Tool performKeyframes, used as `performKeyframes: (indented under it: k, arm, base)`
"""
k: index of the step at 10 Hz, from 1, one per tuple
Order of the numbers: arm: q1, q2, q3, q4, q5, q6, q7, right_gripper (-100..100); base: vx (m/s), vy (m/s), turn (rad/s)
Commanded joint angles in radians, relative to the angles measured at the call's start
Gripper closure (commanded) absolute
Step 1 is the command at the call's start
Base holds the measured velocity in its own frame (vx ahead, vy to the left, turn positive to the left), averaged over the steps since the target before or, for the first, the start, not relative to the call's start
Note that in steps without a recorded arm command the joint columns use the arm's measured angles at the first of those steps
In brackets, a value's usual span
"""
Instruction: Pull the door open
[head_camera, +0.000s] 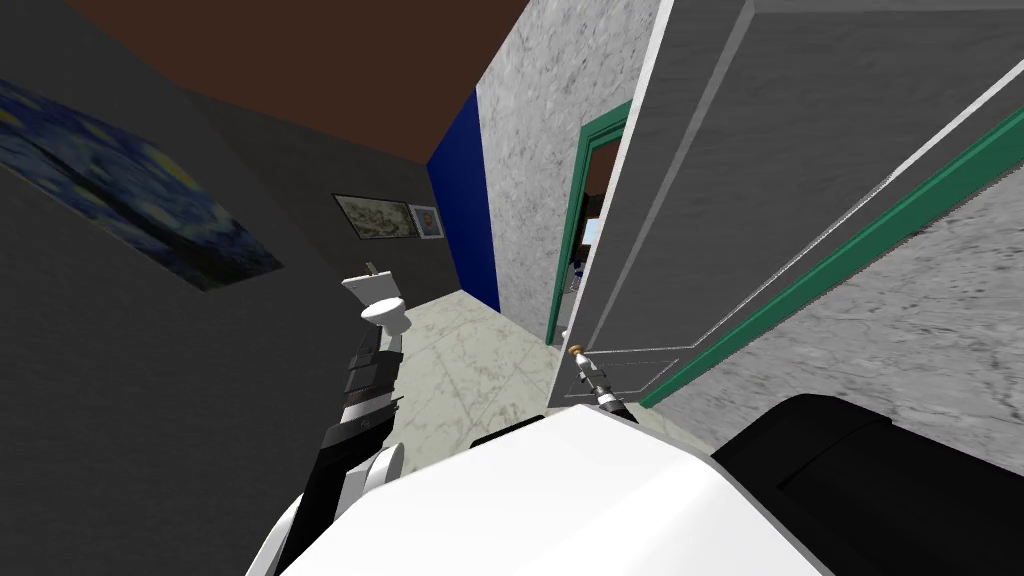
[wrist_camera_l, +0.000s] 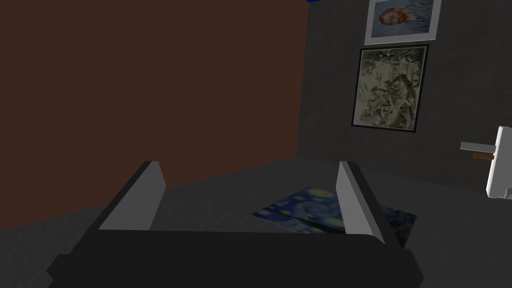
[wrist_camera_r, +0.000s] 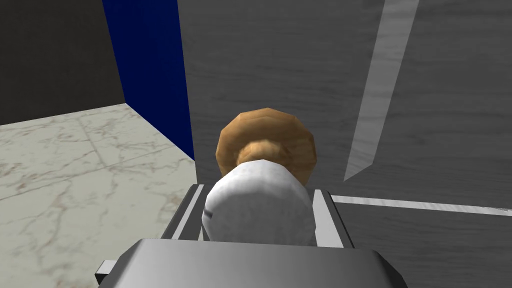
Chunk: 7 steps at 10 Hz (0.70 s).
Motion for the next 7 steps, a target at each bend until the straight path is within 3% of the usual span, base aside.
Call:
performKeyframes:
  k: [1, 2, 7]
  arm:
    - [0.0, 0.0, 0.0, 0.0, 0.0, 0.0, 0.0, 100]
    - [0.031, -0.005, 0.019, -0.001, 0.009, -0.036, -0.008, 100]
    - [0.103, -0.021, 0.056, -0.003, 0.026, -0.127, -0.026, 100]
  base:
    - [-0.09, -0.008, 0.027]
    - [-0.069, -0.015, 0.144]
    - [-0.097, -0.04, 0.11]
